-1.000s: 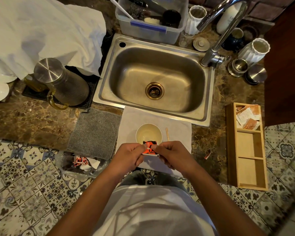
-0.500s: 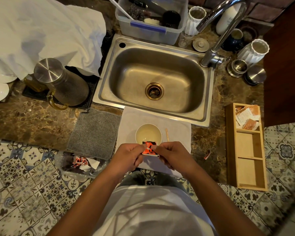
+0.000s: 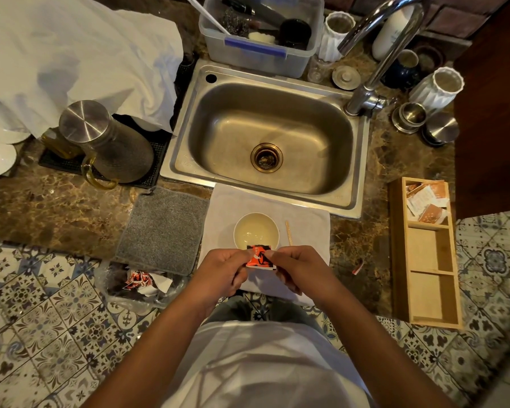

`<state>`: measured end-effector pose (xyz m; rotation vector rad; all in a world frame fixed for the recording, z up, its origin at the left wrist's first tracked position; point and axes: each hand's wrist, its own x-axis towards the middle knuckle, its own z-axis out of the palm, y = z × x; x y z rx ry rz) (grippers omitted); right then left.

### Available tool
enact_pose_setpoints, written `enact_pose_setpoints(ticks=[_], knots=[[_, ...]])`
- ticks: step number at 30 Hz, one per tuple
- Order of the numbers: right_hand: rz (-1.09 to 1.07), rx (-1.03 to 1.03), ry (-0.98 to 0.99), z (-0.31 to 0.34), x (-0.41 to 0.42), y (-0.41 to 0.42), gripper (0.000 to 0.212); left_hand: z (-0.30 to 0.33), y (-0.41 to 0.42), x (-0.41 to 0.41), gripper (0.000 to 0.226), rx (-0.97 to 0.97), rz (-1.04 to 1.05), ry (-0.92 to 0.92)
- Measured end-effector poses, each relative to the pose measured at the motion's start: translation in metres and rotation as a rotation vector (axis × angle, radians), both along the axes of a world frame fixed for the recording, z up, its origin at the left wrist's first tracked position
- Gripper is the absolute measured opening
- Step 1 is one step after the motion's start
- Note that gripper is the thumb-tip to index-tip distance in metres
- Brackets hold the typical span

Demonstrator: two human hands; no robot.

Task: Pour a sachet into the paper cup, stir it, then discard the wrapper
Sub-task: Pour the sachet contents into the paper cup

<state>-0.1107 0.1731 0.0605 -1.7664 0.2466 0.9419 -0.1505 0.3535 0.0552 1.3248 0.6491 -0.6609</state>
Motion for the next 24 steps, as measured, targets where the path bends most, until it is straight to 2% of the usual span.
enact_pose_setpoints(ticks=[11, 16, 24], knots=[[-0.095, 0.079, 0.101, 0.0049, -0.0007, -0.0037, 0.042, 0.0005, 0.0017, -0.0011, 0.037, -0.07, 0.035, 0.004], [-0.13, 0.118, 0.123, 0.0069, 0.0002, -0.0039, 0.032, -0.001, 0.0028, -0.002, 0.034, -0.07, 0.026, -0.012], [-0.118, 0.135, 0.117, 0.0029, -0.001, -0.0059, 0.042, -0.0001, 0.0044, -0.0023, 0.037, -0.089, 0.039, -0.03]])
